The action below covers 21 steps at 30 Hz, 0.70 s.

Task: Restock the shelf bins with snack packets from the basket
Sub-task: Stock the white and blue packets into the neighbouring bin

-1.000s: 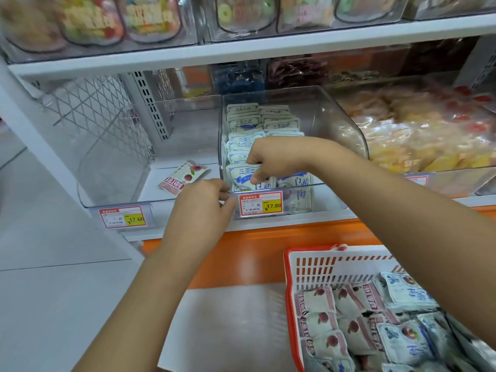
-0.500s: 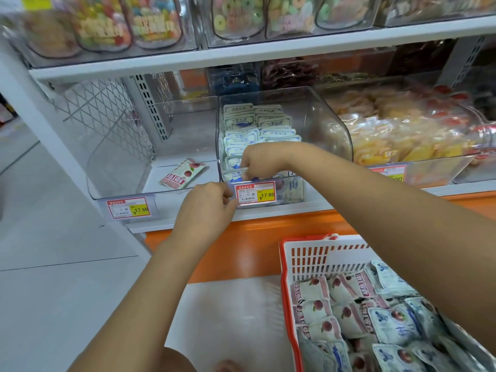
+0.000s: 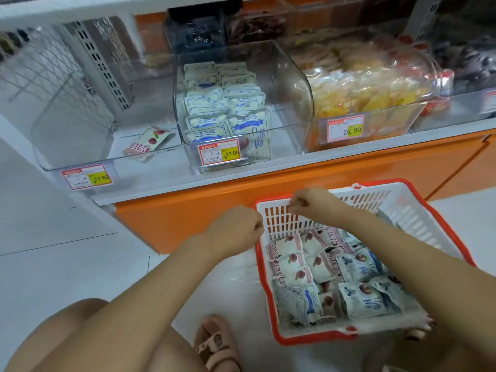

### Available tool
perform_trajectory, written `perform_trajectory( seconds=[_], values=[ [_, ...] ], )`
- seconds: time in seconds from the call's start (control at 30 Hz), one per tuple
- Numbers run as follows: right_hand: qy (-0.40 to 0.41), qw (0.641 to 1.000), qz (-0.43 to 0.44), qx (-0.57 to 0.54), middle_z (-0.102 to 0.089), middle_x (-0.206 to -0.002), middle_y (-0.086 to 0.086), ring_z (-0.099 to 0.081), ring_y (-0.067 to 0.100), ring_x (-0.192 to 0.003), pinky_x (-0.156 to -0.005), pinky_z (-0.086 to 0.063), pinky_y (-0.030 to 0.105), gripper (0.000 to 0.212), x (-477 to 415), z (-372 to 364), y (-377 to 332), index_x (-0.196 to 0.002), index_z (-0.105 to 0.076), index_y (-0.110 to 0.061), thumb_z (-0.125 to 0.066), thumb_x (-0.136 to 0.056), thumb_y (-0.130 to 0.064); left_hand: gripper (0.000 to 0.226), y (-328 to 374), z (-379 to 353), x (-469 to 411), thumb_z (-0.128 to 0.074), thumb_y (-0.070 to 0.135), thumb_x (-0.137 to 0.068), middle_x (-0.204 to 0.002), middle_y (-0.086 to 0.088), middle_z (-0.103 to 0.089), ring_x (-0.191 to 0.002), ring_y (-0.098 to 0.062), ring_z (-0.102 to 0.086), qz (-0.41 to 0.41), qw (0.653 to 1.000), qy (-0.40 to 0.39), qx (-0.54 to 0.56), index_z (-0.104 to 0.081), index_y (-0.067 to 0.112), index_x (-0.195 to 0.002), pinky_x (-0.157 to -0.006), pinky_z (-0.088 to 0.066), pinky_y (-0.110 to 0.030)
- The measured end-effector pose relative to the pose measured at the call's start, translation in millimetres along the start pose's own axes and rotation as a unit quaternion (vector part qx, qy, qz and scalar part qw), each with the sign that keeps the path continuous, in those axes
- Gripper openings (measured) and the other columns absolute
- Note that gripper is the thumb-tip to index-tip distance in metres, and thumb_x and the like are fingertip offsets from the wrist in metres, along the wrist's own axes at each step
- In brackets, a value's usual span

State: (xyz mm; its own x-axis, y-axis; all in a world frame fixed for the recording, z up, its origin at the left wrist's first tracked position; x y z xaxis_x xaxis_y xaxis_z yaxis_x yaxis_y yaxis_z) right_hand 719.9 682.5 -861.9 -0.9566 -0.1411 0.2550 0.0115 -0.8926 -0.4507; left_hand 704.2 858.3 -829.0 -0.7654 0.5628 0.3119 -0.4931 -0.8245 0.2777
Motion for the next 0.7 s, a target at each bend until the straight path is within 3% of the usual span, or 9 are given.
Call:
perform_trajectory(
  seconds=[0.1, 0.2, 0.3, 0.37, 0.43, 0.5, 0.57, 0.63, 0.7],
  values=[
    [-0.155, 0.986, -0.065, -0.022, -0.067, -0.081, 0.006, -0.056, 0.010, -0.062, -0.054, -0.041, 0.014, 0.026, 19.3, -72.9, 36.8, -0.080, -0.069, -0.011, -0.069, -0.085, -0.037, 0.026, 0.2, -47.3, -12.7, -0.045, 0.019, -0.097, -0.111, -0.003, -0.066, -0.084, -0.018, -0.064, -0.001, 0.995, -0.103, -0.002, -0.064, 0.013, -0.114, -0.076, -0.056, -0.033],
    [-0.254, 0.963, -0.086, -0.037, -0.063, -0.074, 0.001, -0.057, 0.010, -0.064, -0.062, -0.042, 0.016, 0.044, 42.9, -140.6, 42.4, -0.072, -0.064, -0.012, -0.068, -0.079, -0.055, 0.023, -9.0, -70.4, -19.4, -0.047, 0.019, -0.094, -0.106, -0.008, -0.068, -0.086, -0.025, -0.065, 0.012, 0.988, -0.157, -0.005, -0.065, 0.012, -0.107, -0.078, -0.057, -0.039],
    [-0.314, 0.942, -0.115, -0.014, -0.056, -0.081, 0.002, -0.054, 0.015, -0.070, -0.066, -0.046, 0.023, 0.034, 63.2, -190.9, 43.5, -0.081, -0.058, -0.009, -0.070, -0.081, -0.041, 0.022, -8.6, -70.5, -17.7, -0.044, 0.017, -0.097, -0.097, -0.008, -0.066, -0.079, -0.025, -0.059, 0.012, 0.987, -0.160, 0.025, -0.063, 0.007, -0.102, -0.065, -0.047, -0.029],
    [-0.302, 0.944, -0.132, 0.007, -0.049, -0.074, -0.002, -0.049, 0.015, -0.069, -0.069, -0.046, 0.025, 0.024, 69.4, -202.2, 46.1, -0.072, -0.050, -0.013, -0.066, -0.083, -0.026, 0.021, -6.4, -67.0, -14.7, -0.044, 0.018, -0.098, -0.094, -0.009, -0.064, -0.072, -0.019, -0.052, 0.023, 0.987, -0.151, 0.041, -0.062, 0.008, -0.098, -0.057, -0.038, -0.022],
    [-0.269, 0.950, -0.162, 0.002, -0.042, -0.069, -0.003, -0.047, 0.016, -0.068, -0.060, -0.041, 0.020, 0.030, 69.9, -198.3, 52.7, -0.065, -0.039, -0.018, -0.058, -0.087, -0.019, 0.019, -8.0, -68.3, -14.8, -0.045, 0.019, -0.099, -0.094, -0.010, -0.065, -0.065, -0.013, -0.048, 0.037, 0.987, -0.141, 0.061, -0.061, 0.011, -0.091, -0.053, -0.035, -0.019],
    [-0.226, 0.953, -0.200, -0.021, -0.044, -0.074, 0.000, -0.047, 0.020, -0.079, -0.054, -0.033, 0.016, 0.021, 66.8, -179.5, 56.9, -0.071, -0.045, -0.015, -0.055, -0.090, -0.017, 0.017, -10.4, -69.6, -15.2, -0.047, 0.020, -0.098, -0.091, -0.007, -0.064, -0.065, -0.012, -0.050, 0.055, 0.986, -0.130, 0.086, -0.059, 0.016, -0.087, -0.054, -0.037, -0.018],
    [-0.171, 0.958, -0.222, -0.064, -0.049, -0.081, 0.004, -0.049, 0.022, -0.083, -0.054, -0.034, 0.016, 0.011, 57.5, -154.4, 60.0, -0.081, -0.051, -0.013, -0.056, -0.089, -0.017, 0.017, -12.3, -70.8, -18.2, -0.049, 0.022, -0.097, -0.095, -0.006, -0.067, -0.074, -0.015, -0.060, 0.089, 0.978, -0.129, 0.140, -0.062, 0.014, -0.089, -0.061, -0.046, -0.019],
    [-0.111, 0.959, -0.234, -0.119, -0.055, -0.084, 0.008, -0.052, 0.022, -0.079, -0.058, -0.043, 0.022, 0.010, 47.0, -123.2, 53.2, -0.085, -0.052, -0.011, -0.059, -0.088, -0.018, 0.024, -10.5, -71.8, -18.4, -0.051, 0.030, -0.097, -0.098, -0.007, -0.068, -0.078, -0.015, -0.064, 0.143, 0.950, -0.153, 0.233, -0.063, 0.010, -0.096, -0.069, -0.051, -0.020],
    [-0.053, 0.959, -0.225, -0.163, -0.059, -0.073, 0.007, -0.056, 0.020, -0.064, -0.057, -0.050, 0.024, 0.014, 39.5, -87.6, 39.2, -0.076, -0.055, -0.010, -0.057, -0.088, -0.015, 0.043, -7.4, -67.1, -21.3, -0.052, 0.045, -0.093, -0.109, -0.009, -0.067, -0.080, -0.014, -0.066, 0.179, 0.914, -0.152, 0.330, -0.060, 0.007, -0.111, -0.072, -0.053, -0.021]
  ],
)
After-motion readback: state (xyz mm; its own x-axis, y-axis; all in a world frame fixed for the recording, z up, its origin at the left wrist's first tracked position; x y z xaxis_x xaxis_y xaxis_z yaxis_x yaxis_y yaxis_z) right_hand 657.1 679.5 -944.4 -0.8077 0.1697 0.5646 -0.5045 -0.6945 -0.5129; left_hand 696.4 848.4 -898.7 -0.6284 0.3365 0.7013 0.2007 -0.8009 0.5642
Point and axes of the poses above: each hand's wrist, its own x-axis away from the middle knuckle, its own z-axis out of the back of the hand, y = z × x, the point moved 5 cm from there along -x, towards the middle knuckle
